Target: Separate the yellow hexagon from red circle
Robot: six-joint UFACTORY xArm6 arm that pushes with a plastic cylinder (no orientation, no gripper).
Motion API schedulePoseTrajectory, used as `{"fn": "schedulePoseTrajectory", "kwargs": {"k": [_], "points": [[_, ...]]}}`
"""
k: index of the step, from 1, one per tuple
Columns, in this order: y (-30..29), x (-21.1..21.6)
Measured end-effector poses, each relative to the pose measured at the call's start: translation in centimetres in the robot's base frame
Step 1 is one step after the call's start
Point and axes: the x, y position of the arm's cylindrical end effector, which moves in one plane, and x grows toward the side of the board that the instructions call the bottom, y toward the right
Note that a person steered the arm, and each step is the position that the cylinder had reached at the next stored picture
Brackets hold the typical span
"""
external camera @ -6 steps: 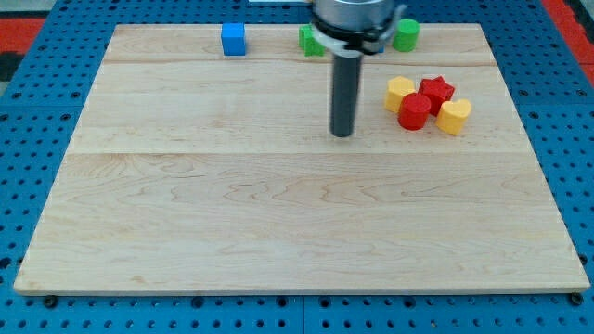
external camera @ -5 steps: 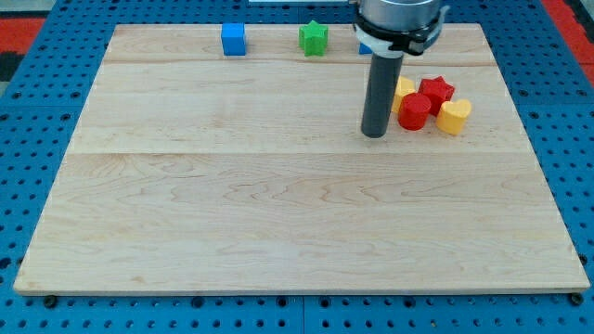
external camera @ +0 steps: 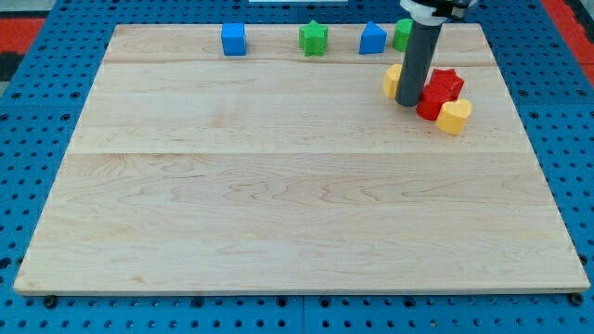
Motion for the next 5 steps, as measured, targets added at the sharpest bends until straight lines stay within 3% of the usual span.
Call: {"fn": "schedulePoseTrajectory", "kwargs": {"k": [4, 5], "points": [[0.2, -8.1], [3.2, -9.2]]}}
